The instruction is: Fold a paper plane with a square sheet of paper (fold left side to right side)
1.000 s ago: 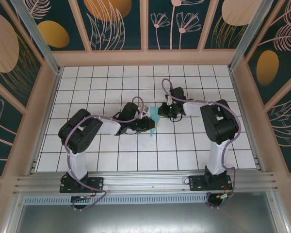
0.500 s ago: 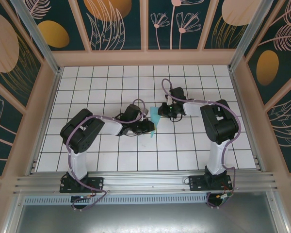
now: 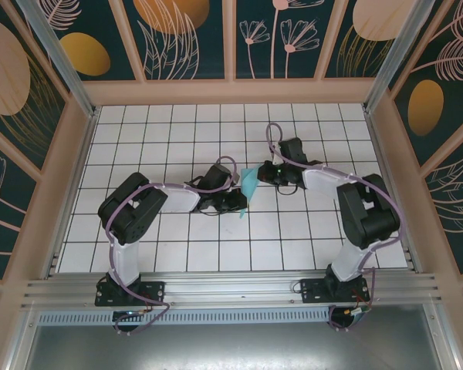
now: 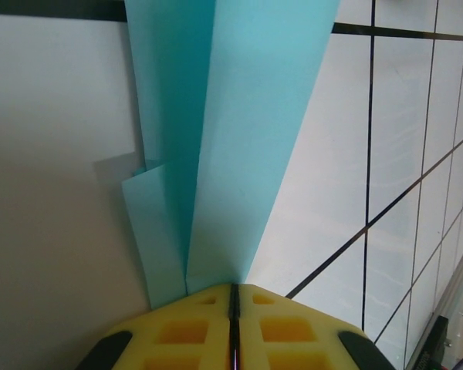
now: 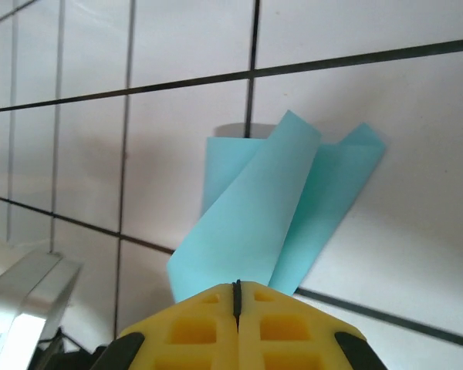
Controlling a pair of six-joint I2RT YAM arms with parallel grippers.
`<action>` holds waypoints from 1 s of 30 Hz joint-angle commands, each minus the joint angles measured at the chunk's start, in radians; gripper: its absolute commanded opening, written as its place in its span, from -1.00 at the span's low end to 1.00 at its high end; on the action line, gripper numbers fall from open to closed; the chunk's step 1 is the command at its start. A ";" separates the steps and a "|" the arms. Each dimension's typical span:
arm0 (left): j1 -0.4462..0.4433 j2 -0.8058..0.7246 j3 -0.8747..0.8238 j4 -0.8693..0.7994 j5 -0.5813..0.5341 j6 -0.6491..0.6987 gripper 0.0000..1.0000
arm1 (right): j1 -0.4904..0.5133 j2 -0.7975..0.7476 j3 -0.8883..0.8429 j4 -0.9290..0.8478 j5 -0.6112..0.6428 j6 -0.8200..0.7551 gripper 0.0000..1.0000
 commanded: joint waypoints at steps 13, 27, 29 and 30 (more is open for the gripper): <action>-0.033 0.080 -0.006 -0.111 -0.078 0.040 -0.80 | 0.100 0.094 -0.042 0.093 -0.083 0.012 -1.00; -0.033 0.080 -0.006 -0.120 -0.080 0.047 -0.81 | 0.064 0.163 0.011 0.030 0.012 -0.061 -1.00; -0.033 0.081 -0.006 -0.124 -0.078 0.048 -0.82 | 0.056 0.174 0.020 0.023 0.015 -0.071 -1.00; -0.033 0.082 -0.006 -0.124 -0.079 0.048 -0.82 | 0.052 0.181 0.023 0.020 0.016 -0.076 -1.00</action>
